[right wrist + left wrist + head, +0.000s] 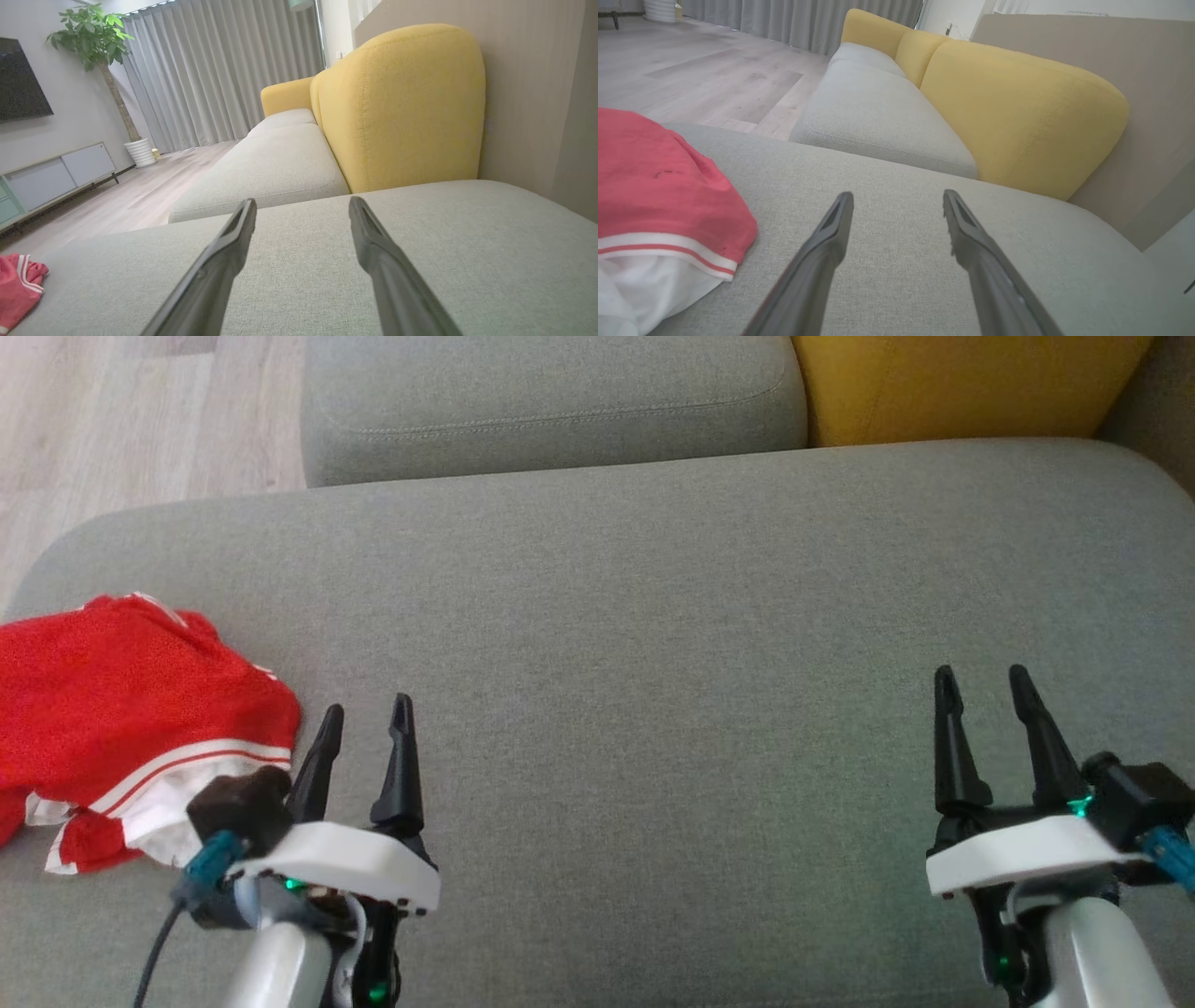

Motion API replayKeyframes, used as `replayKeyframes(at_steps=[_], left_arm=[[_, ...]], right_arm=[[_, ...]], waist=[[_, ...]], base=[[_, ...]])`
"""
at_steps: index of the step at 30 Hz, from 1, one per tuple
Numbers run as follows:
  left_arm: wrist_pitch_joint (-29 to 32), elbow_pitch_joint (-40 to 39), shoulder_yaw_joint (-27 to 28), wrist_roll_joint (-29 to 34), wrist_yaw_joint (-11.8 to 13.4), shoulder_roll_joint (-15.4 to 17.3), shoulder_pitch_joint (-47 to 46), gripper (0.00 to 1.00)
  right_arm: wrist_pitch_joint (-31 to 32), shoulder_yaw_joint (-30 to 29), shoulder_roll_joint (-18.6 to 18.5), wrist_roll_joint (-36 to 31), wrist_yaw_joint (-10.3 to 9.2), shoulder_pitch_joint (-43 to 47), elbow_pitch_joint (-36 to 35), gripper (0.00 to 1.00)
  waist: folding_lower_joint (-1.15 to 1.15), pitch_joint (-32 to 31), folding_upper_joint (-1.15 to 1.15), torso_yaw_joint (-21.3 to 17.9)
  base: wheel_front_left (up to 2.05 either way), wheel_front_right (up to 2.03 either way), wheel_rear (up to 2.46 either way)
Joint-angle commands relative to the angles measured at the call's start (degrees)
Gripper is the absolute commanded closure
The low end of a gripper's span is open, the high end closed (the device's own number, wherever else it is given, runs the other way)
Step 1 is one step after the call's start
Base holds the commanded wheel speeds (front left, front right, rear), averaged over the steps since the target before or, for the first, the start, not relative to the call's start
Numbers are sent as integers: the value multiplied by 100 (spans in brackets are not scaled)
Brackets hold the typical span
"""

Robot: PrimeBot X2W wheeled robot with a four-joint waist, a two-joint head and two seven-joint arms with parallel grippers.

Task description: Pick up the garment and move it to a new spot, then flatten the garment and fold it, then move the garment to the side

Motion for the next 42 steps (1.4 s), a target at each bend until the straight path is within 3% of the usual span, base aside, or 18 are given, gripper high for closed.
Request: replayKeyframes(at_steps=[1,20,30,33,42], left_arm=[[-82,-211,66,191,82,114,-377,0],[-401,-181,-673,1489,902,564,-481,0],[-551,-152,-823,1777,1135,538,-478,0],[-601,-187,-595,1604,1063,394,-391,0],[-679,135,107,1292,300,-64,-69,0]], right_arm=[[-82,136,-72,-231,-4,-249,-228,0],[-404,451,-26,-1868,-5,-85,-294,0],[-555,377,-29,-2058,-5,-135,-245,0],[-606,385,-30,-1855,-5,-139,-130,0],[-542,590,-32,-566,-5,-125,339,0]], waist=[[0,-1,0,3],[0,-9,0,-5],[0,-29,0,47],[0,-38,0,60],[0,-70,0,52]], base=[[0,0,0],[0,0,0],[0,0,0],[0,0,0],[0,0,0]])
